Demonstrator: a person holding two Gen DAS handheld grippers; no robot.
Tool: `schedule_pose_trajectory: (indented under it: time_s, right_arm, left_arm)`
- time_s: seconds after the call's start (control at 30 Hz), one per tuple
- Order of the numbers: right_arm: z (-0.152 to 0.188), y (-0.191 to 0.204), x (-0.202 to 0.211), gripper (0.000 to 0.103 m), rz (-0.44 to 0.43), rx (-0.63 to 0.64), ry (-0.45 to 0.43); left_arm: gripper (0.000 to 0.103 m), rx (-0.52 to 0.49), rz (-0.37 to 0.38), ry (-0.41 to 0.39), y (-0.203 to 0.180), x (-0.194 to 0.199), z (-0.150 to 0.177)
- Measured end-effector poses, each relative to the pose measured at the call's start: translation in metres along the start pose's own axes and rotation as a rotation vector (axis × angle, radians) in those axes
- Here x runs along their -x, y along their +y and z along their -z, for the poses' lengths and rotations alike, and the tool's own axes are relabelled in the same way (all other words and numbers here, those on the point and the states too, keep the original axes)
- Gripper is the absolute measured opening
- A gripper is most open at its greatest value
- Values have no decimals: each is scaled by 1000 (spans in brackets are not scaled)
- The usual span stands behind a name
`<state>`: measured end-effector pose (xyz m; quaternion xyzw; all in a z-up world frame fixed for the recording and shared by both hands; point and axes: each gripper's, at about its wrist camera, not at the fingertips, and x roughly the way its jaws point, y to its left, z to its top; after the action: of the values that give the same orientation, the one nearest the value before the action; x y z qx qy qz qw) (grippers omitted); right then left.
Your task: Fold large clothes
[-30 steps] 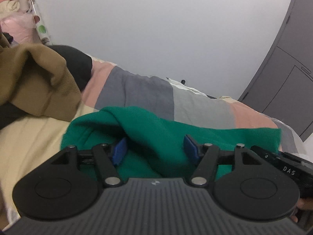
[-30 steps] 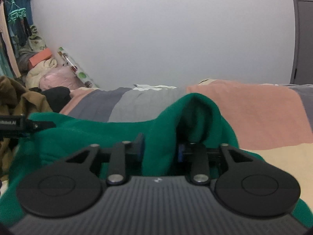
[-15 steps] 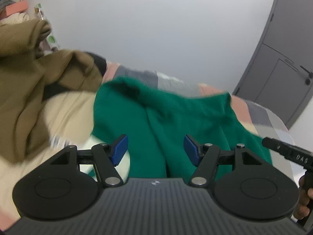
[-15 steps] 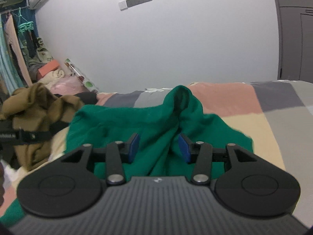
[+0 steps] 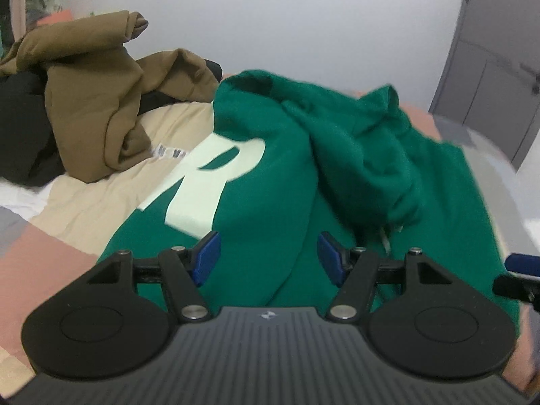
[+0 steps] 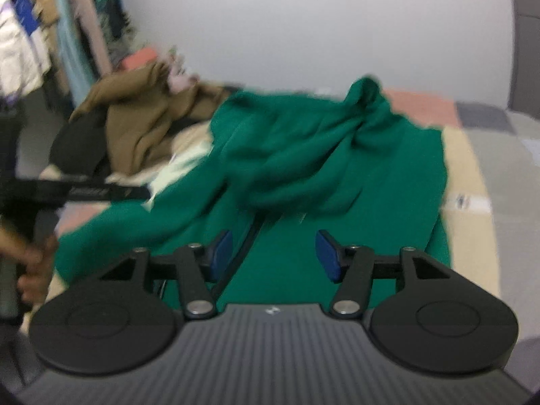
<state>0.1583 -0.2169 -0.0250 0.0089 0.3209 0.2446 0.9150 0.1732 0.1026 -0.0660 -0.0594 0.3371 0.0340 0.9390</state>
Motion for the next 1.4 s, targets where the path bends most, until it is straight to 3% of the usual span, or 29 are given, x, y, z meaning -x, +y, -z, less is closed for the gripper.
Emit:
schedule_pose_trajectory:
  time_s: [0.1,0.2,0.37,0.47,0.57,0.63,0.67,0.73,0.8,0.87,1.0,1.1,1.4]
  right_arm:
    - [20,16,-3,83,-49,40,57]
    - [34,34,-12,84,-79,115,84]
    - [48,49,-40,84,-55,222,128]
    - [54,49,-56,77,-1,287,170]
    - [56,42,-65,59,29,275,222]
    - [56,40,-63,41,56,264,221]
    - [56,38,-61,36,62,254,213]
    - [51,31,-53,24,83,205,185]
    - [43,18,-41,23,100,137,140]
    - [31,4,-26,23,127,76,82]
    - [1,-39,5,22,260,-30,-55]
    - [-17,-81,15,21,346,-127,-103]
    - [-47,-196,26,20,669,-293,-250]
  left_arm:
    - [69,-27,-5,37,-1,-9,12]
    - [69,-73,-16,72,-3,-23,21]
    - [69,-123,-51,90,-2,-41,32]
    - [68,-155,-100,84,-2,-50,36]
    - [67,-166,-141,91,2,-59,36]
    - [52,-151,-151,93,7,-64,34]
    - [46,-140,-158,87,11,-64,33]
    - [19,-91,-161,71,21,-61,26]
    - [12,-45,-177,37,32,-54,19]
    - [11,-2,-209,-1,46,-48,9]
    - [10,133,-268,-58,91,-39,-17]
    - [10,207,-307,-75,124,-39,-33]
    - [10,301,-521,-125,199,-58,-46]
